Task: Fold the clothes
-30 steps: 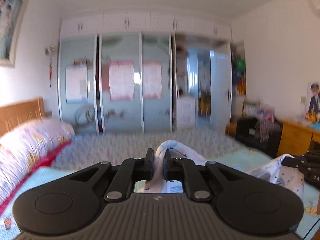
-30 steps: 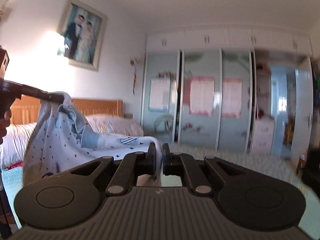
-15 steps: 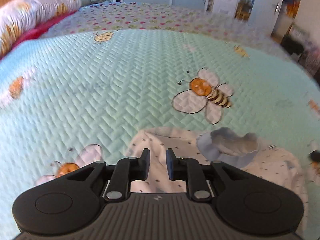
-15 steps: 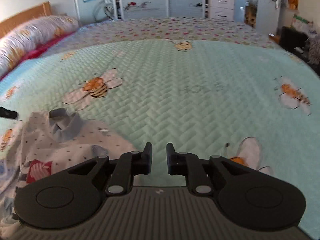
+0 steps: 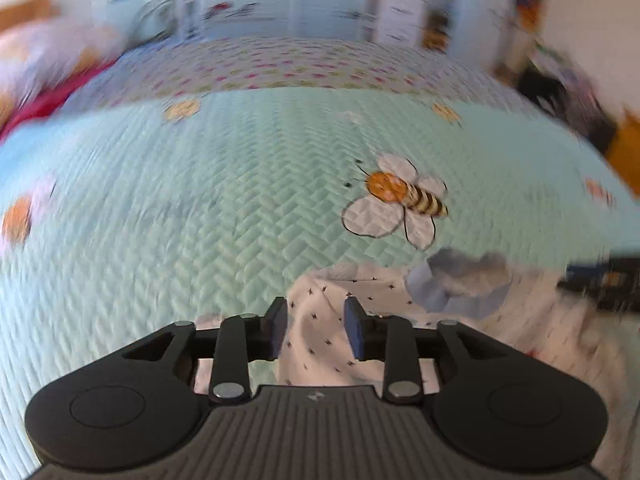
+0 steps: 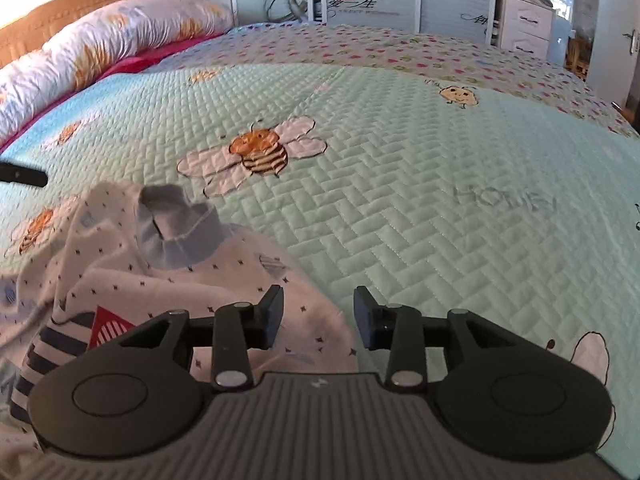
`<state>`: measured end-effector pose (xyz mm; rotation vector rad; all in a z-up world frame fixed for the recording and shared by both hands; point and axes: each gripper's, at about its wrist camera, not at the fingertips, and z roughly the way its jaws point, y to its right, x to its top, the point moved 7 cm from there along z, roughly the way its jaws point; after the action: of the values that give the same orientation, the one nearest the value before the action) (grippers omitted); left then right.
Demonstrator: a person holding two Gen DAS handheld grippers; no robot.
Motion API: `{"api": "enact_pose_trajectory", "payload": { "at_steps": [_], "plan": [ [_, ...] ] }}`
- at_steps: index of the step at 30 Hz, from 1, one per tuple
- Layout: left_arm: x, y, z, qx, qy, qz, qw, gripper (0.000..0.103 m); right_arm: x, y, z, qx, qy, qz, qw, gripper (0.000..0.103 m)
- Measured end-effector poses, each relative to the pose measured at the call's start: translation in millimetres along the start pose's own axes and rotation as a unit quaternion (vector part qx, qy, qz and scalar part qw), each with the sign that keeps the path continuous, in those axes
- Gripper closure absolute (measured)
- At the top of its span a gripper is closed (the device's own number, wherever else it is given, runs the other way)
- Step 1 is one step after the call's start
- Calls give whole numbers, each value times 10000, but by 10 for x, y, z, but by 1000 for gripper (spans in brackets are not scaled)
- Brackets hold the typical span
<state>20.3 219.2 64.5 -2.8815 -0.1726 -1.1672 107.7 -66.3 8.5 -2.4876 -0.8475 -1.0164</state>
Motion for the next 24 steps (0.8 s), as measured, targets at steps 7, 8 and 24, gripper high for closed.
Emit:
{"api": "enact_pose_trajectory", "payload": {
  "at_steps": [7, 8, 24],
  "plan": [
    [55, -185, 508, -148, -300, -124, 9994, 65, -94, 124, 42, 184, -3, 399, 9990, 62],
    [41, -208, 540, -193, -336, -201, 9990, 65, -100, 137, 31, 187, 21, 432, 9989, 62],
    [-50, -238, 782, -911, -553, -1037, 9889, 97, -251, 331, -155, 578, 295, 1505, 9865, 52]
  ]
}}
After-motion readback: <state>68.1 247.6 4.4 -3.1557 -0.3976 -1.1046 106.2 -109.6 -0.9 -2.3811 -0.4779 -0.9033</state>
